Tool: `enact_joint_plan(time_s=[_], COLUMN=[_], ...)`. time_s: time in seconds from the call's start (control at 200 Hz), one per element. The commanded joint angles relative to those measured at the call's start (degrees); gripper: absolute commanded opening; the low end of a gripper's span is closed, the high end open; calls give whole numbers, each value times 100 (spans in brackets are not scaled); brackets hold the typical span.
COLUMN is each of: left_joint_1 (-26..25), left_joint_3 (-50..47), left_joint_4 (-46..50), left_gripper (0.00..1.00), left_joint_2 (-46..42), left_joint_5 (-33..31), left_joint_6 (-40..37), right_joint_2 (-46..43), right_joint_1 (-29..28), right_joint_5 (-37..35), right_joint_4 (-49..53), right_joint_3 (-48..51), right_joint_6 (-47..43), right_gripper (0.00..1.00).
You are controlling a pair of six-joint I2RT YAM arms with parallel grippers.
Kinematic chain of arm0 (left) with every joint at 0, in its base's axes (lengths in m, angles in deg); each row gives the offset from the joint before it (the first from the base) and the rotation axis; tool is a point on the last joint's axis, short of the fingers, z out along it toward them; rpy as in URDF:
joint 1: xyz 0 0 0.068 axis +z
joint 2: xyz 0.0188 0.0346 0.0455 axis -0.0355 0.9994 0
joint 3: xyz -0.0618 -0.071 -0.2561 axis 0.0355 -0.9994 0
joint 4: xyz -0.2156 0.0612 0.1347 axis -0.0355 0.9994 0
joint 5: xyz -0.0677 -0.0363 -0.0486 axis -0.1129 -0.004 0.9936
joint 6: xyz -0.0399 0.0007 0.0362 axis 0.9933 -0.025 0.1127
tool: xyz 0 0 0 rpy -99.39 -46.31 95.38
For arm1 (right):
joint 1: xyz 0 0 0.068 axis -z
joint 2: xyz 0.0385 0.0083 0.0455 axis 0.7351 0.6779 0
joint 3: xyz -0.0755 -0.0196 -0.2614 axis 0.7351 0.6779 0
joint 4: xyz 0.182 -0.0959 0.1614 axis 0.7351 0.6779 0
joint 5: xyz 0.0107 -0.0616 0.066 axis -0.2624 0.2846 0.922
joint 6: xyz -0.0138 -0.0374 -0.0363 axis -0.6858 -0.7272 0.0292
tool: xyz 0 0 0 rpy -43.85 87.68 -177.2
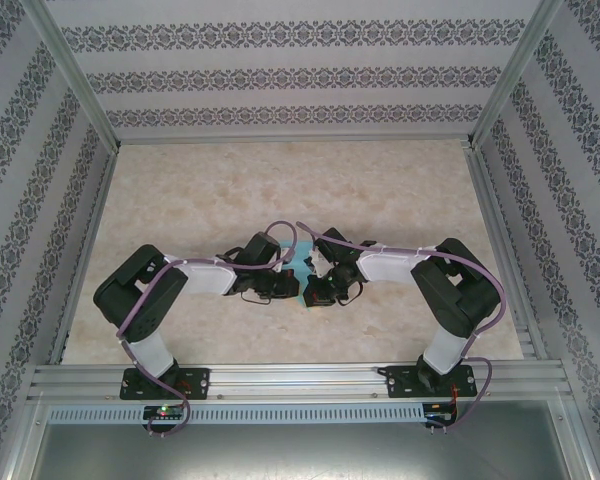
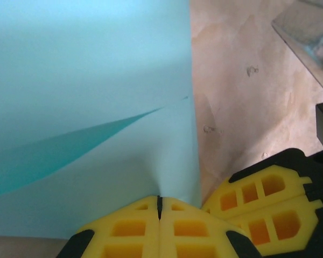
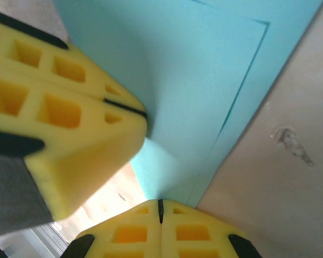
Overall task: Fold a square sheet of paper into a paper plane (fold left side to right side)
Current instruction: Third fold the triangle at the center of the table.
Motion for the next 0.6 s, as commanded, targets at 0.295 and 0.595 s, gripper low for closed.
enact_joint_plan(time_s=[0.295, 0.595], left_joint_1=[855, 1379], left_joint_3=[-8, -56], left_joint_4=[518, 156], left_gripper=[5, 6], left_joint_2=[-95, -78], left_joint_5=[-1096, -949], left_joint_6=[-631, -817], right_joint_2=[375, 356], right_joint_1=[16, 28], right_joint_5=[-869, -826], right_joint_4=[765, 760], right_joint_3=[393, 435], right_joint_6=[-105, -132], right_gripper=[0, 0])
